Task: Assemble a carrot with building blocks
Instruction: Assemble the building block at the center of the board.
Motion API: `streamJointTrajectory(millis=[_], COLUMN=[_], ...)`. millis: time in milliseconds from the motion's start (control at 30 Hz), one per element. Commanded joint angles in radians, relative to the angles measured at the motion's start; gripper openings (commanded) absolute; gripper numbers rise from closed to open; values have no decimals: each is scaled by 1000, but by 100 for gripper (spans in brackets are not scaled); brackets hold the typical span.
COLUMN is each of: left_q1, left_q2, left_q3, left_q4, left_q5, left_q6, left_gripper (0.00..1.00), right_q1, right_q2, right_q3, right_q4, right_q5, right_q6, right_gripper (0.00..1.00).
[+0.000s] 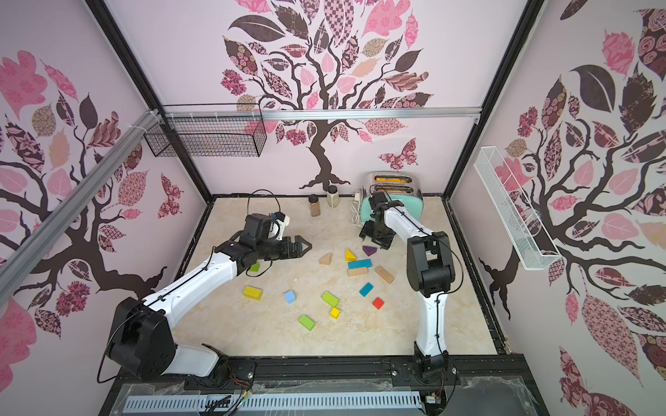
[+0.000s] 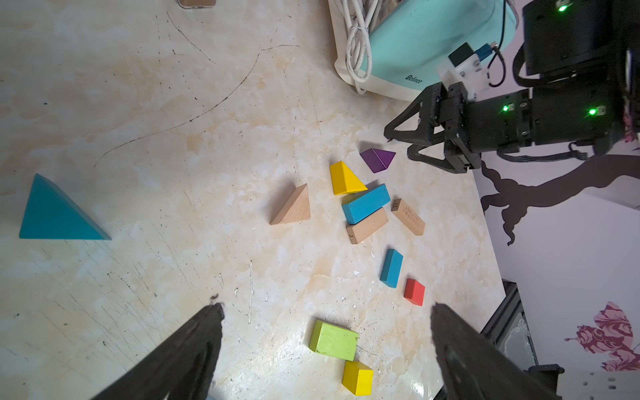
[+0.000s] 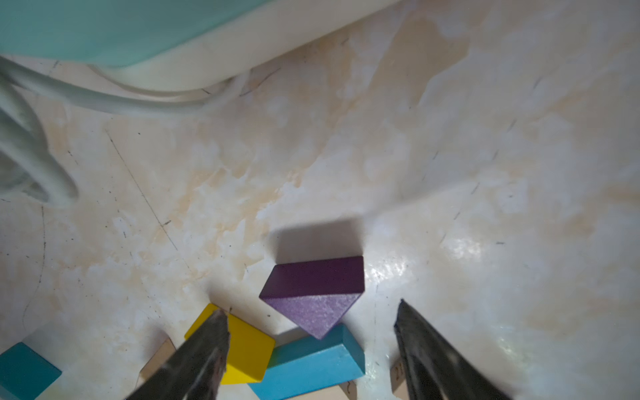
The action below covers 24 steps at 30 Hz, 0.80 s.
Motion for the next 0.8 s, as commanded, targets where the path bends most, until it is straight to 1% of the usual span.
streamJointTrajectory(millis=[0,200,367,533,567,767], left_q1=[4,4,4,5,4,5], left_q2=[14,20,25,25,26,28], left_q3=[28,31,34,29,30,30], left_q4=[15,17,13,13,13,10], left_q5=[12,7,4,5,6,3], left_q6=[18,16,19,22,21,23], left_gripper=[98,98,98,98,98,98], right_q1=[-5,-5,-11,-14,-14,-14], right_q2=[35,39,43,37,38,51], right_q3=[5,-9,-20,-46,-49,-58], right_q4=[38,50,61,78,80,103], right_q5=[-37,7,9,47,50,21], right_q6=[85,108,120,149,152,142], right_gripper=[78,78,76,72,71,50])
